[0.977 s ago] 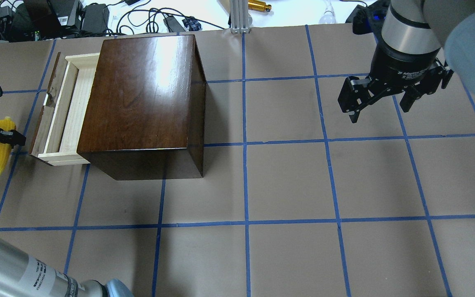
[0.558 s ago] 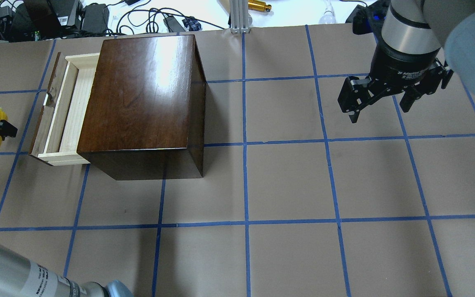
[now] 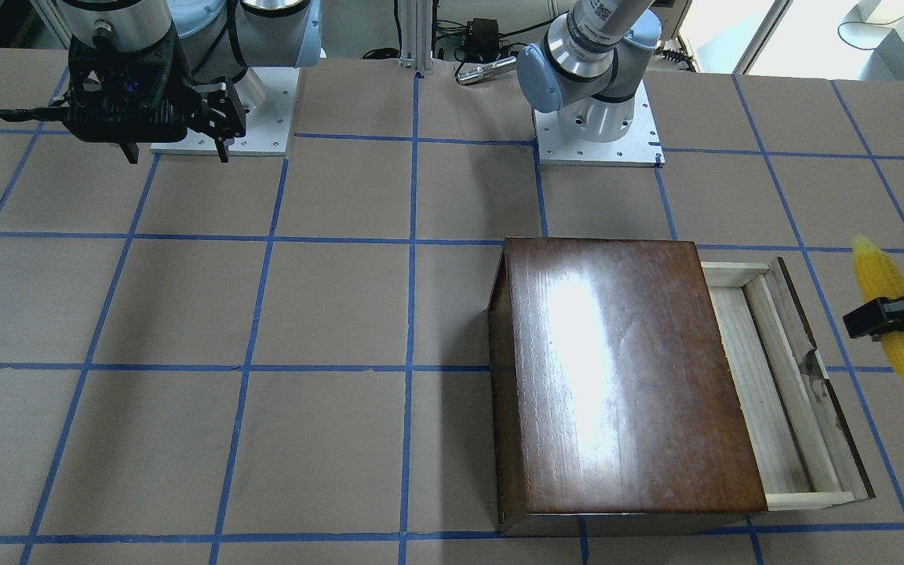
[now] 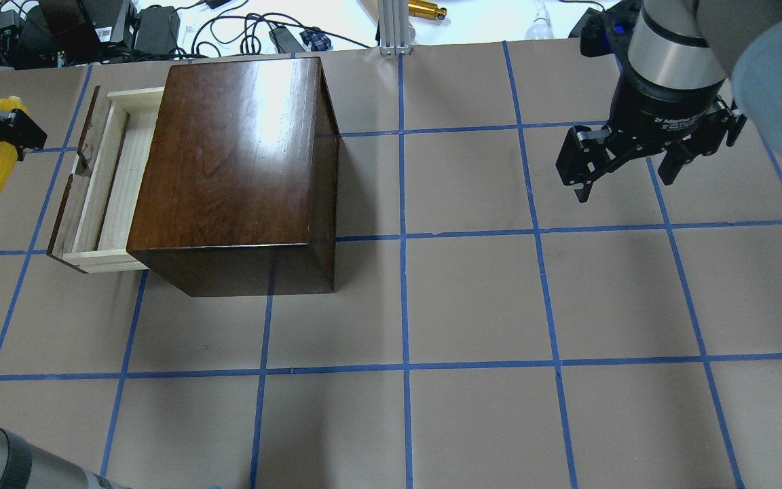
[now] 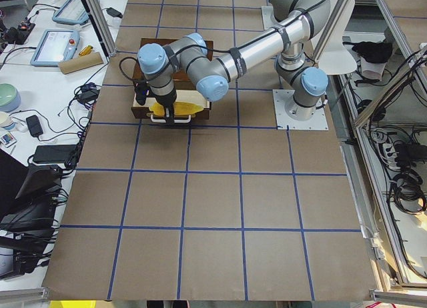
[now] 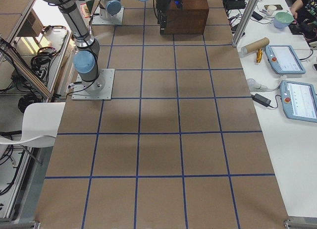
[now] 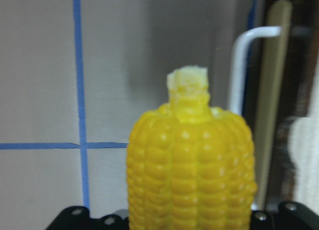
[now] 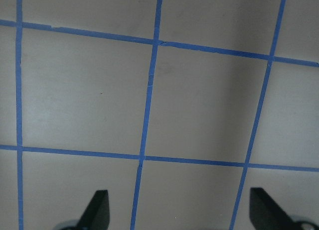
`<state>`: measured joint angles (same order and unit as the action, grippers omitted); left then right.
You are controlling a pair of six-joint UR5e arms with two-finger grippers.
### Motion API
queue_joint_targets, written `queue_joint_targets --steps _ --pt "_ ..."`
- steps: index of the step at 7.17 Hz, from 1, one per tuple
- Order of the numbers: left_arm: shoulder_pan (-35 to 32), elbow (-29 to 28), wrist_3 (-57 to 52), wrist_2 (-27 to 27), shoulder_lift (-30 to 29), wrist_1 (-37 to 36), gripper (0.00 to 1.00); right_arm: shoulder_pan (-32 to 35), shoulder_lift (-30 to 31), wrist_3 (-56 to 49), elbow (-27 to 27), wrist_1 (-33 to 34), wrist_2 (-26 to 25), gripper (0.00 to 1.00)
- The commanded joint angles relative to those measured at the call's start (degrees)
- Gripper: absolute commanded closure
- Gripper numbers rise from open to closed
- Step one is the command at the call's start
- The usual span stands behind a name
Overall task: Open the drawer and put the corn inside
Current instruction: 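Lift the corn with the left gripper and carry it above the drawer, then lower the corn into the open drawer and open the left gripper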
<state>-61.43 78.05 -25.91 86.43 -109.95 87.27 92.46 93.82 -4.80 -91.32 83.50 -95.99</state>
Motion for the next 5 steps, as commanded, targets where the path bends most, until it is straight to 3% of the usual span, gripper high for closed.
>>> queue_joint_targets --steps 1,3,4,5 --pt "-6.66 1.13 7.44 -1.18 0.96 -0.34 1.0 0.0 0.05 -0.04 0.0 0.0 0.02 0.0" --pt "-6.69 1.31 7.1 -1.0 0.0 -1.75 1.0 0.0 0.05 0.05 0.0 0.0 0.02 0.0" --pt "-6.69 1.4 7.1 -0.56 0.08 -1.75 0.01 0.0 -0.04 -0.04 0.0 0.0 0.02 0.0" --pt "-6.69 1.4 7.1 -0.47 0.09 -1.67 0.0 0.0 0.05 -0.04 0.0 0.0 -0.07 0.0"
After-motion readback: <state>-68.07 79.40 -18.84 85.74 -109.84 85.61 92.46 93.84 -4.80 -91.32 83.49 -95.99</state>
